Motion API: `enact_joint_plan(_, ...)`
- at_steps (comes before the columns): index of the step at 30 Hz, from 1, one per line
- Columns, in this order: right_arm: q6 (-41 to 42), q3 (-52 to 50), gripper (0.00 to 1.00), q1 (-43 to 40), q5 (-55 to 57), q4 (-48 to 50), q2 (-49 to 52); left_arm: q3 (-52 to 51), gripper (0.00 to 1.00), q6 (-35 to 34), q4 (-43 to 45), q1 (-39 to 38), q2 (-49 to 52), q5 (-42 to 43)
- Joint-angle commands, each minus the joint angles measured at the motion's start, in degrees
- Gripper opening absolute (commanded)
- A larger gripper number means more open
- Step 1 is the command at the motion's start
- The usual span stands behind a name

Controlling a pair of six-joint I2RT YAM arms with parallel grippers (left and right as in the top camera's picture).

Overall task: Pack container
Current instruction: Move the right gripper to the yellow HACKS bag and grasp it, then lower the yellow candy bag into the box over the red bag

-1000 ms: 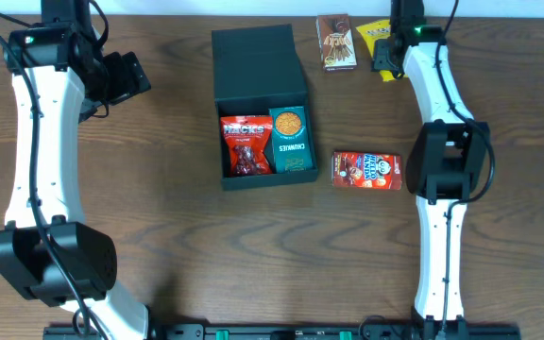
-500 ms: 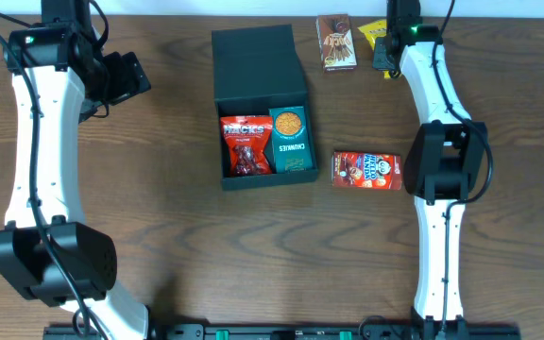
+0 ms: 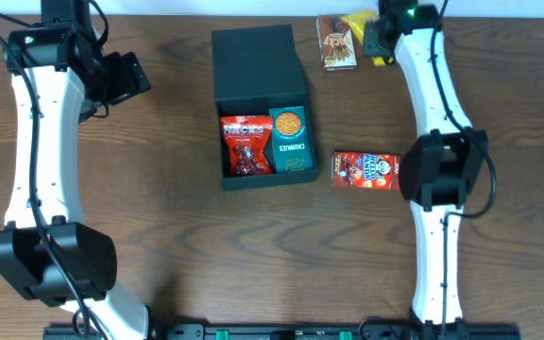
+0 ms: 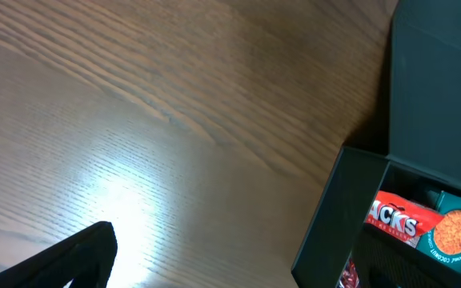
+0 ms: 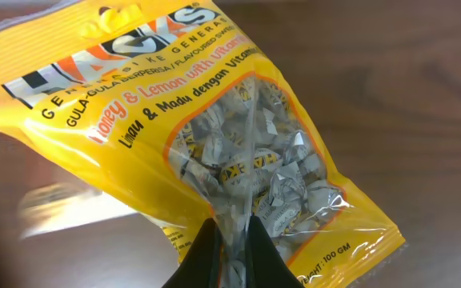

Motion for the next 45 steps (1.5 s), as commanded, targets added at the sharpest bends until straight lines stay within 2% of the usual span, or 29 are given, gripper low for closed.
enact_joint_plan(1, 0.98, 2.97, 0.02, 3.34, -3.08, -2.10, -10.21, -0.09, 0.95, -0.24, -0.15, -0.17, -0.02, -0.04)
enact_joint_plan(6, 10.47, 2.97, 0.01, 8.31, -3.08, -10.49, -15.39, -0.09, 0.95, -0.31, -0.15, -0.17, -0.02, -0.04)
enact_joint_plan(13, 42.71, 2.32, 0.02, 18.95, -2.16, -25.97, -15.32, -0.09, 0.95, -0.44, -0.44, -0.17, -0.02, -0.02)
enact_joint_plan(18, 59.30, 1.86, 0.02, 27.85, 2.91, -30.53, -14.12, -0.07, 0.95, -0.42, -1.29, 0.26, -0.02, -0.04)
enact_joint_plan(24, 66.18, 1.70, 0.02, 35.47, 6.36, -31.19, -11.13, -0.07, 0.95, -0.22, -2.25, 3.67, -0.04, 0.22)
enact_joint_plan(31, 66.69, 1.70, 0.02, 38.93, 6.40, -32.15, -5.66, -0.07, 0.95, 3.08, -3.02, 6.91, -0.04, 0.20)
enact_joint_plan(45, 58.66, 1.70, 0.02, 39.50, 1.29, -30.34, 4.57, -0.07, 0.95, 4.74, -2.95, 7.82, -0.04, 0.17)
